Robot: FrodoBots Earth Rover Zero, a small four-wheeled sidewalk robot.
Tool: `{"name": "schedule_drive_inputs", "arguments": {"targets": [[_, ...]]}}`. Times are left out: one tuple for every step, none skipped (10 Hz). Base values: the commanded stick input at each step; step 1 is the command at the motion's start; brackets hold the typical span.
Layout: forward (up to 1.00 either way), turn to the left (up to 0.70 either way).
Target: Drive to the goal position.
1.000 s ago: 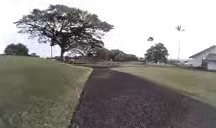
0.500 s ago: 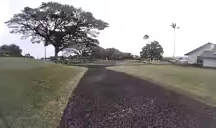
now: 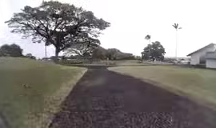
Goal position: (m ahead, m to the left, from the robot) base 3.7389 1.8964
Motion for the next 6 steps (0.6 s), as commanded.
{"name": "schedule_drive_inputs", "arguments": {"targets": [[1.0,0.0],[1.0,0.0],[1.0,0.0],[1.0,0.4],[1.0,0.17],[1.0,0.0]]}}
